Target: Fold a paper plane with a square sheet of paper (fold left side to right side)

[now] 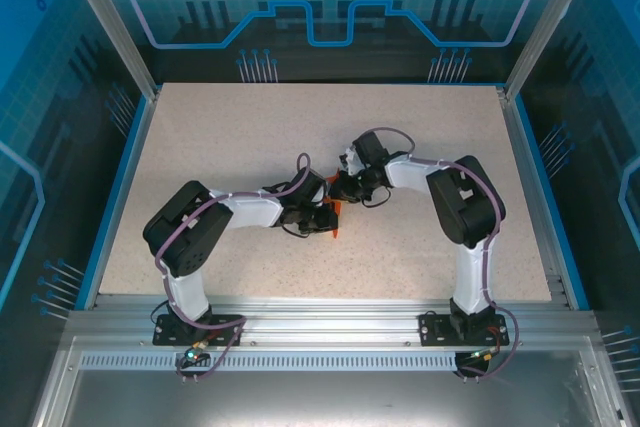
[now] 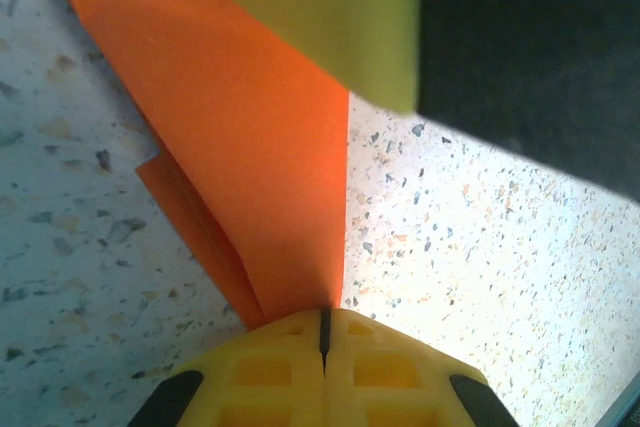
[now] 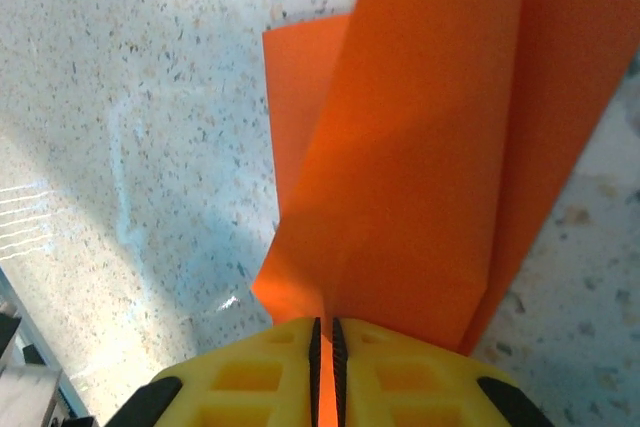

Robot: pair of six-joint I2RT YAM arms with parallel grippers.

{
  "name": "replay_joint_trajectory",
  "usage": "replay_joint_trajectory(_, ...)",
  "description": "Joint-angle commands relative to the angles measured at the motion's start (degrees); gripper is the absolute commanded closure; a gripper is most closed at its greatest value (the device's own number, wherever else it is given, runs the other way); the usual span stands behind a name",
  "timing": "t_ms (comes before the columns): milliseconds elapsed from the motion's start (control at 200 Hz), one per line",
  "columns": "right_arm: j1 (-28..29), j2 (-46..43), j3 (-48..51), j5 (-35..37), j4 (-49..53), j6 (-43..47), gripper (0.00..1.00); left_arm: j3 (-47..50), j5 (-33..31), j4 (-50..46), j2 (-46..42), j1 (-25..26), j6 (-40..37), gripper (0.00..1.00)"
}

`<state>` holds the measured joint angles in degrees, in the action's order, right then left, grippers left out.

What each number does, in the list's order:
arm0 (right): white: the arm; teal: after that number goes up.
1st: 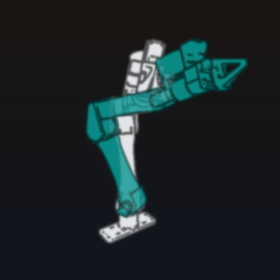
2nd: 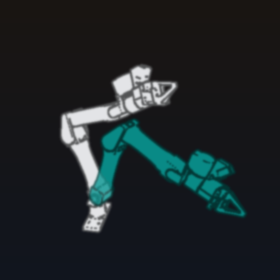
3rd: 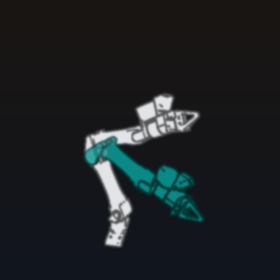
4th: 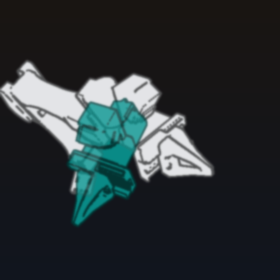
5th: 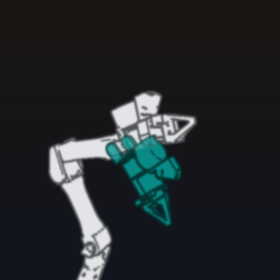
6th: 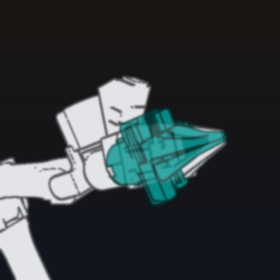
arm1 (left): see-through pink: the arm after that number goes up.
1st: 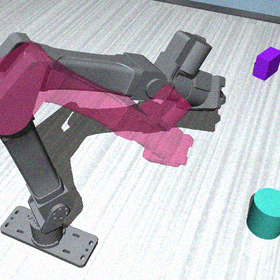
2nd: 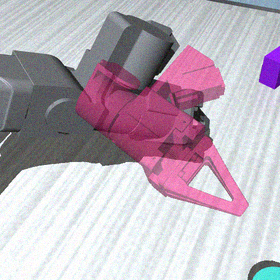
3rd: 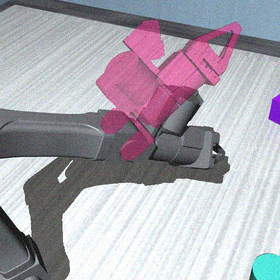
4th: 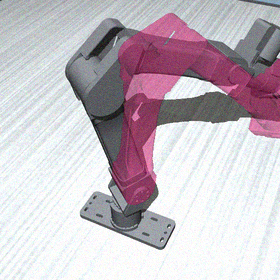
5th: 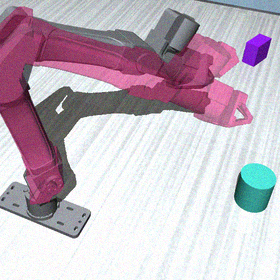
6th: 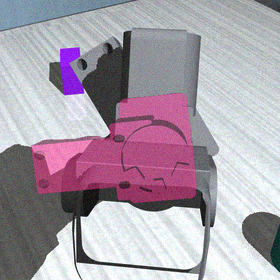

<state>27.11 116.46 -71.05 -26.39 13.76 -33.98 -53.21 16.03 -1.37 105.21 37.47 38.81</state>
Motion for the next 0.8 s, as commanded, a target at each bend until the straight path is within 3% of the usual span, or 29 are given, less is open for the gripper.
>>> replay_joint_trajectory(0, 0.1, 2.6, -1.9, 1.6, 2.3, 1.7, 0.86, 1.3, -5.1, -8.0, 4.0, 0.4, -1.5, 0.94)
replay_joint_trajectory(795, -5.1, 9.3, -13.7, 2.3, 7.4, 5.0, 0.85, 1.1, -6.6, -9.5, 5.2, 0.9, -2.2, 0.95)
